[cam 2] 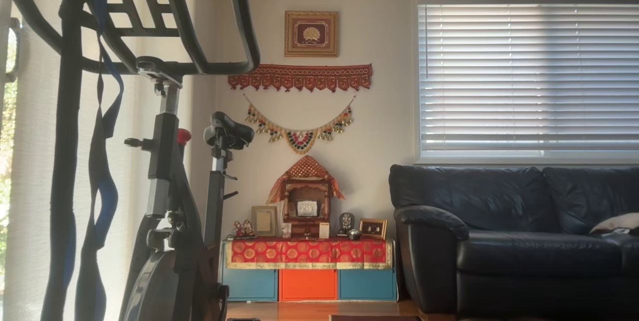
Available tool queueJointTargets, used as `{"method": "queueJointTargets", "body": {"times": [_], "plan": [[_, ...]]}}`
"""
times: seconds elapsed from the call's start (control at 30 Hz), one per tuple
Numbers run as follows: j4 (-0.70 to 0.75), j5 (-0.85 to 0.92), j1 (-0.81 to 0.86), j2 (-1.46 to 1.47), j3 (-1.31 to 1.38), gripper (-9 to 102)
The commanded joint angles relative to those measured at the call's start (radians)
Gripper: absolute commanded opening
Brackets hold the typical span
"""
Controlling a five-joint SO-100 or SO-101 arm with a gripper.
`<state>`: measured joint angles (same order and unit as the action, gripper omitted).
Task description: Sort medicines into box.
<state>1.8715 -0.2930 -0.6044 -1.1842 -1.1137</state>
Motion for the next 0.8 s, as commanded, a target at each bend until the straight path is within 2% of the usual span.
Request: {"method": "queueJointTargets", "body": {"times": [0.0, 0.17, 0.37, 0.67, 0.77], "plan": [[0.034, 0.003, 0.014, -0.092, 0.066, 14], [-0.020, -0.031, 0.038, -0.138, 0.083, 18], [-0.170, -0.089, 0.043, -0.287, -0.051, 21], [-0.449, -0.241, 0.014, -0.523, -0.347, 15], [-0.641, -0.318, -0.003, -0.621, -0.511, 7]]}}
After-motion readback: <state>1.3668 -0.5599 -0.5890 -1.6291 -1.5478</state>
